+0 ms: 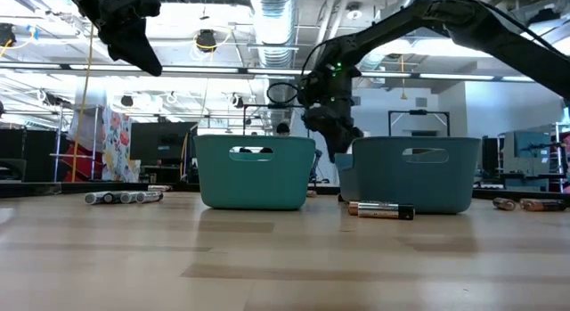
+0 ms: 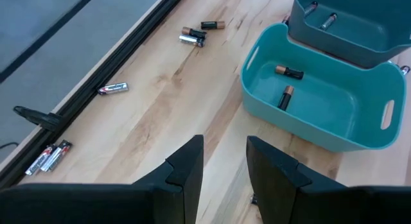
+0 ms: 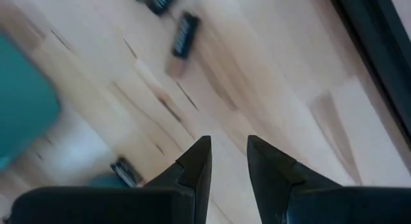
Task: Sort batteries
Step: Put the black battery into the green bin
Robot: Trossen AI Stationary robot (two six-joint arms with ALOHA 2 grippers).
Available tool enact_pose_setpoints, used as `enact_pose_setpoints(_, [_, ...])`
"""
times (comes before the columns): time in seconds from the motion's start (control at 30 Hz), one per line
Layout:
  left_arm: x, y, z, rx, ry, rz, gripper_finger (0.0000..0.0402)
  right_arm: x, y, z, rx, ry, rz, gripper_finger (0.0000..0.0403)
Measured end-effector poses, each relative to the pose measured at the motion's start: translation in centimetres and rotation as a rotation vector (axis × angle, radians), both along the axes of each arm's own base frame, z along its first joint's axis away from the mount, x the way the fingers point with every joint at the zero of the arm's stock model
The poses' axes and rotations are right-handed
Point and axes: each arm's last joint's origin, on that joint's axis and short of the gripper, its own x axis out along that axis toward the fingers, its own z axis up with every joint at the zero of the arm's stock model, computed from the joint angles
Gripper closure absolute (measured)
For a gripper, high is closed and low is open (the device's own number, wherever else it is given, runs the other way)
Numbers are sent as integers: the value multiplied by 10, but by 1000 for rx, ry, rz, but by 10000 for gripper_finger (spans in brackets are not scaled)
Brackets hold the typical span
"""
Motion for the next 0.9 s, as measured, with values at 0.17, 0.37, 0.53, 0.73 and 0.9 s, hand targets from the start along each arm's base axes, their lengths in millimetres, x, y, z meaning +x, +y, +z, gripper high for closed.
enact_pose_setpoints(0.17, [0, 0, 0, 7, 6, -7, 288, 20, 9, 1, -67, -94, 42, 284])
enact_pose_setpoints(0.37, [-1, 0, -1, -1, 20, -6, 288, 38, 16, -2, -126, -179, 56, 283])
enact_pose_setpoints(0.53, [-1, -1, -2, -13, 20, -9, 288, 37, 13, -22, -109, -173, -20, 251])
enact_pose_setpoints(0.73, [-1, -1, -1, -12, 12, -7, 288, 32, 2, -29, -120, -185, -76, 180])
enact_pose_setpoints(0.9, [-1, -1, -1, -15, 10, -4, 288, 31, 9, -44, -113, -156, 4, 156])
